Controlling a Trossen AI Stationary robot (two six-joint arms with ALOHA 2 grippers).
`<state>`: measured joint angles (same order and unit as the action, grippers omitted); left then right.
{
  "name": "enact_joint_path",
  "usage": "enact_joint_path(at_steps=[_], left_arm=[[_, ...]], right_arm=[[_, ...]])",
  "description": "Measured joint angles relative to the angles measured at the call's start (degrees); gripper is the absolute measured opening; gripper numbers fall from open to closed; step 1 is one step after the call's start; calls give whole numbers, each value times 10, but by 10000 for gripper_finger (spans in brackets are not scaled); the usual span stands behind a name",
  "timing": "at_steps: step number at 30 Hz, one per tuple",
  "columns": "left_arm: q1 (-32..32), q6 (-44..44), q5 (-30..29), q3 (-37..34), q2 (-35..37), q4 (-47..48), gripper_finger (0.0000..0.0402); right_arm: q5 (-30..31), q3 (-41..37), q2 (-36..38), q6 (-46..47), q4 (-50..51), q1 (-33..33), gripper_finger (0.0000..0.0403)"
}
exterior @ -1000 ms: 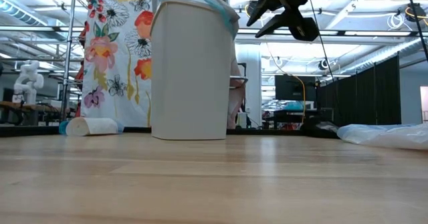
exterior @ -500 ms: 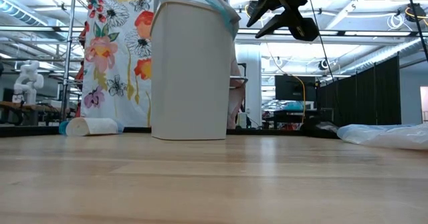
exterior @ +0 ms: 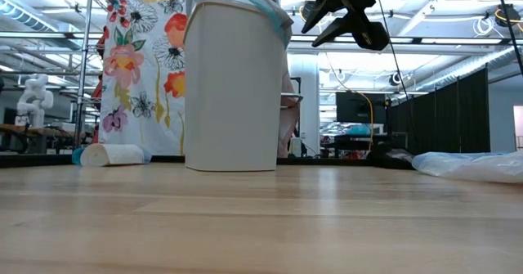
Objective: Place trash/remove bag and relplace
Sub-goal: Remove the blue trash bag from the white trash bin
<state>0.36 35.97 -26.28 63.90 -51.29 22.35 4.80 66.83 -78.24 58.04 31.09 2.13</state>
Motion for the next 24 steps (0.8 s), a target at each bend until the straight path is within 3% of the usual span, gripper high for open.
enact_joint_path(at_steps=[13,18,24], left_arm=[[-1,9,6,0,-34,8,156],[-1,9,-5,0,-33,5,104],[-1,10,-67,1,-33,6,12]], right_arm=[[0,0,0,0,0,0,118],[0,0,0,0,0,0,118],[0,0,0,0,0,0,118]])
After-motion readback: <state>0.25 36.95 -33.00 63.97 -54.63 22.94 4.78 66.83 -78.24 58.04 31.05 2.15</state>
